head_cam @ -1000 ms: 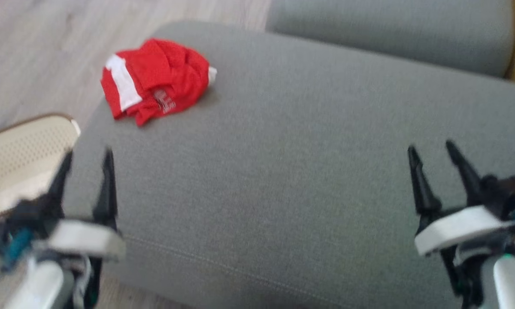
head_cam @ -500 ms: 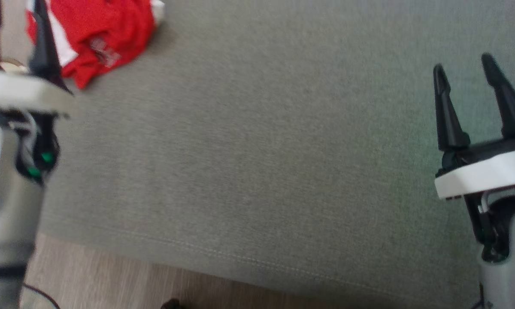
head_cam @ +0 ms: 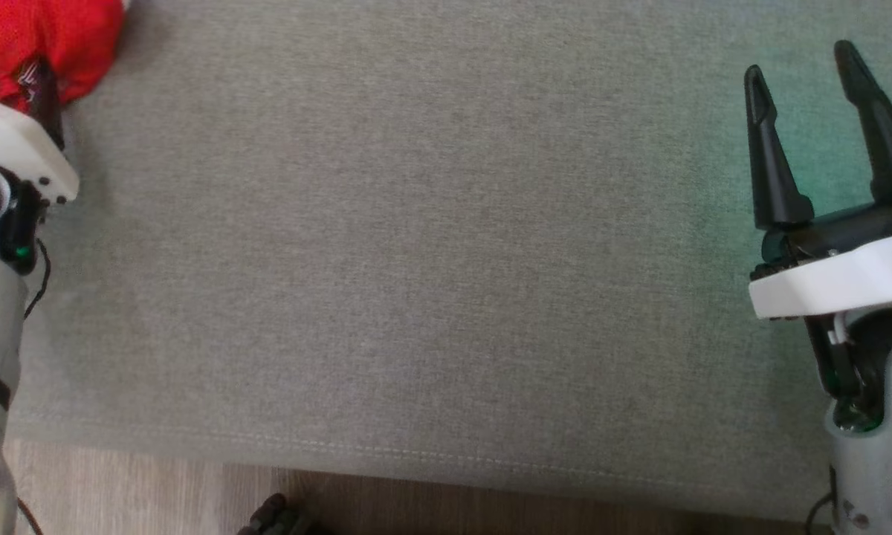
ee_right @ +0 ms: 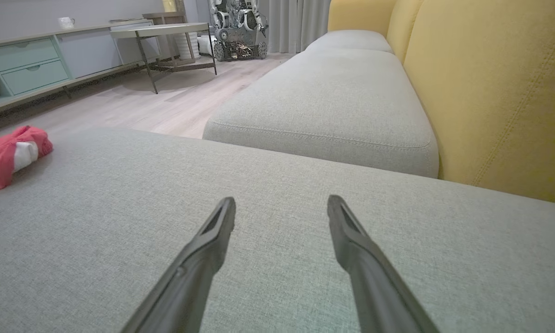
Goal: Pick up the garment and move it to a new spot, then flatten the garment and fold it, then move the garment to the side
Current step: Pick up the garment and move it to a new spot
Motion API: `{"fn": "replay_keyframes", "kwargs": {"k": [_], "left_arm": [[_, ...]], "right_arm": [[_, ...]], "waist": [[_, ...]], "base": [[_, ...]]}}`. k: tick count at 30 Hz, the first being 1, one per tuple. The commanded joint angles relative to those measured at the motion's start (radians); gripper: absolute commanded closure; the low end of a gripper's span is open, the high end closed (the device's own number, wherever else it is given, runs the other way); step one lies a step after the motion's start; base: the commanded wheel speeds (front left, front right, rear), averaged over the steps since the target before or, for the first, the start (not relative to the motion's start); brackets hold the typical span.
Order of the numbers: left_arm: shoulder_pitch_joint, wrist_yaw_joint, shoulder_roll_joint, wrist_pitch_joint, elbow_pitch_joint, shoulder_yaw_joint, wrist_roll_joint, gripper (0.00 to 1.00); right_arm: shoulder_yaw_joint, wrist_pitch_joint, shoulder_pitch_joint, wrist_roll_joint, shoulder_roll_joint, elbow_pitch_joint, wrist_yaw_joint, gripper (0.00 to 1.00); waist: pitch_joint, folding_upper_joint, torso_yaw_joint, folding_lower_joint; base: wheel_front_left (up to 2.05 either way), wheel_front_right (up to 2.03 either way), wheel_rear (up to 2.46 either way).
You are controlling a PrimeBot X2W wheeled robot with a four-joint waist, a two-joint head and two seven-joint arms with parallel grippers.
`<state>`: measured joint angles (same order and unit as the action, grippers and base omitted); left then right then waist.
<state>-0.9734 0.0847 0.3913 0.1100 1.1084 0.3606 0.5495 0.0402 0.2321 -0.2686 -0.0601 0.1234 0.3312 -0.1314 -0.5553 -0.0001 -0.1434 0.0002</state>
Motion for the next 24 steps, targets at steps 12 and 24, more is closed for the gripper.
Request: {"fn": "replay_keyframes", "kwargs": {"k": [12,24], "left_arm": [[-0.083,0.016,0.094,0.150,0.007,0.010,-0.064,1.00],[0.171,-0.016,0.131,0.152,-0.430,-0.112,-0.140,1.00]], "right_arm": [[-0.012,-0.048,0.009,-0.010,-0.027,0.001,0.001,0.00],[-0.028,-0.102,0.122,-0.050,-0.053,-0.094,0.001,0.00]], "waist": [[0.096,0.0001,-0.003,-0.0002],[0.378,0.0001,0.007,-0.0002]], "base": [[0.00,0.00,0.00],[0.00,0.00,0.00]]}}
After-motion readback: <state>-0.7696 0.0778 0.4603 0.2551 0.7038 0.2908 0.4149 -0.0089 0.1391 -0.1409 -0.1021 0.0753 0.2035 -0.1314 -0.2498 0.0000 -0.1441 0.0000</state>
